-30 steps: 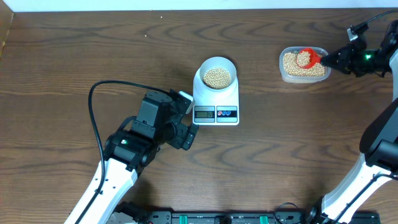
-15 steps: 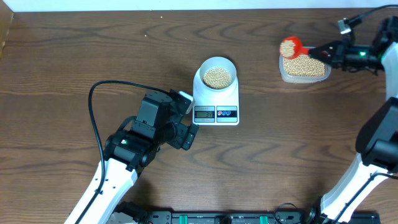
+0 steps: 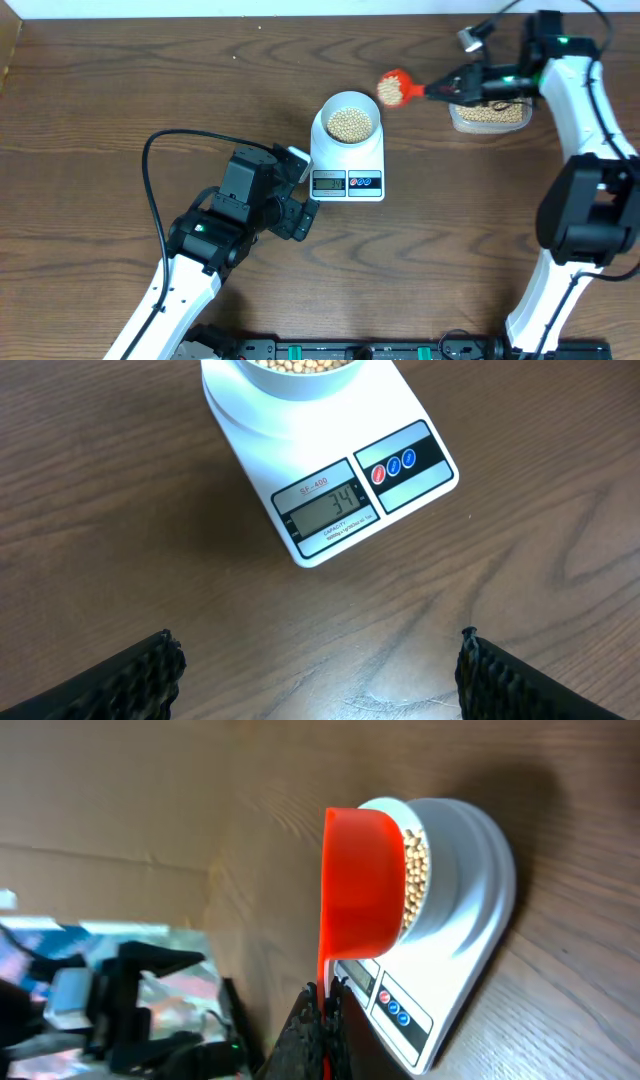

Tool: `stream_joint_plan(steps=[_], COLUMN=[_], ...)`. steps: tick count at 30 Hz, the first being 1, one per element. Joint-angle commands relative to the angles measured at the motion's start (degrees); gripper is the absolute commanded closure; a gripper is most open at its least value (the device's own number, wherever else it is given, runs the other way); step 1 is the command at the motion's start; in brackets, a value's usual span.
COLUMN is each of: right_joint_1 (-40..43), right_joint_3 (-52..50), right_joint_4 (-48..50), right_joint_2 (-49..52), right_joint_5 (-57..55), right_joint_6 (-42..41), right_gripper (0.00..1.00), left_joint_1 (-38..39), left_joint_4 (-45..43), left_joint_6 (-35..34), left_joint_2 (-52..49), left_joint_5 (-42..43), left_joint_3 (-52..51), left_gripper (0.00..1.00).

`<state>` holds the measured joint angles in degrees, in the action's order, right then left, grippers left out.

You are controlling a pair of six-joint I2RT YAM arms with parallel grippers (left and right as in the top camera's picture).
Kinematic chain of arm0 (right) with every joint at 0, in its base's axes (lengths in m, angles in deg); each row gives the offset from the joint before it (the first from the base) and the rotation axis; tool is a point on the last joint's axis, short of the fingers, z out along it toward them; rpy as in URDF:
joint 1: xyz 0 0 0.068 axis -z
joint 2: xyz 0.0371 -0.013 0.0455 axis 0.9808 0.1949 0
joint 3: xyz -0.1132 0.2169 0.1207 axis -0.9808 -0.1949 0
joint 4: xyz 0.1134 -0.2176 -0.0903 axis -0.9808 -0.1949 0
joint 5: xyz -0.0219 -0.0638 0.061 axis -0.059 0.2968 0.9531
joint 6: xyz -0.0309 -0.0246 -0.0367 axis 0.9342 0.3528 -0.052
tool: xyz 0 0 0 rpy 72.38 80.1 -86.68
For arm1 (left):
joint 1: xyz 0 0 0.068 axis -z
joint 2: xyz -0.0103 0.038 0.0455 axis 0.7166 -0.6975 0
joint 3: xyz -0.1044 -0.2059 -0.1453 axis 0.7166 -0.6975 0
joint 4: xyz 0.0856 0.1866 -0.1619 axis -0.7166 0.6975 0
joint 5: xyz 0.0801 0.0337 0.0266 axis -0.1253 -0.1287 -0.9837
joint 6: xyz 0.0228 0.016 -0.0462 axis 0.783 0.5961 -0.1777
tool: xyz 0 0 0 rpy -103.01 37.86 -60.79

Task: Scoop item into bowl and weigh 50g on scale
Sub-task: 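Carry scoop of beans from tub to above grey bowl, then tip scoop slightly over bowl to add a few beans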

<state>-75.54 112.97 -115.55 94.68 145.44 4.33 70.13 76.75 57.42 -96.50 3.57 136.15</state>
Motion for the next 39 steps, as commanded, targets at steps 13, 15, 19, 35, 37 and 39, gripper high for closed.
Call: stream_joint_plan(steps=[13, 15, 19, 35, 37, 39], right_joint_1=[-13.68, -14.91, -16.98, -20.48, -20.96, -21.33], right_joint_3=[0.66, 0.66, 0.68, 0.7, 0.7, 0.7], right_joint_4=[8.61, 8.63, 9.6, 10.05, 10.03, 10.05], right_joint_2=[-4.83, -4.98, -5.75, -7.89, -7.89, -7.89], right_joint_5=[-22.29, -24.87, -29.14, -38.36, -38.88, -38.91], right_joint_6=[-7.96, -7.93, -7.93, -5.73, -5.31, -5.31], right_gripper=[0.99, 0.99, 0.99, 0.99, 0.99, 0.99], left_joint_1=[-0.39, -0.39, -0.39, -0.39, -0.39, -0.39], left_joint_4=[0.13, 0.13, 0.13, 0.13, 0.13, 0.13], left_joint_6=[0.57, 0.57, 0.57, 0.57, 0.57, 0.57], left_joint_2=[-0.13, -0.13, -0.13, -0.13, -0.13, -0.13], left_joint_5=[0.5, 0.52, 0.52, 0.5, 0.5, 0.52], left_joint_3=[1.11, 1.11, 1.11, 1.11, 1.11, 1.11], left_gripper=[0.11, 0.11, 0.11, 0.11, 0.11, 0.11])
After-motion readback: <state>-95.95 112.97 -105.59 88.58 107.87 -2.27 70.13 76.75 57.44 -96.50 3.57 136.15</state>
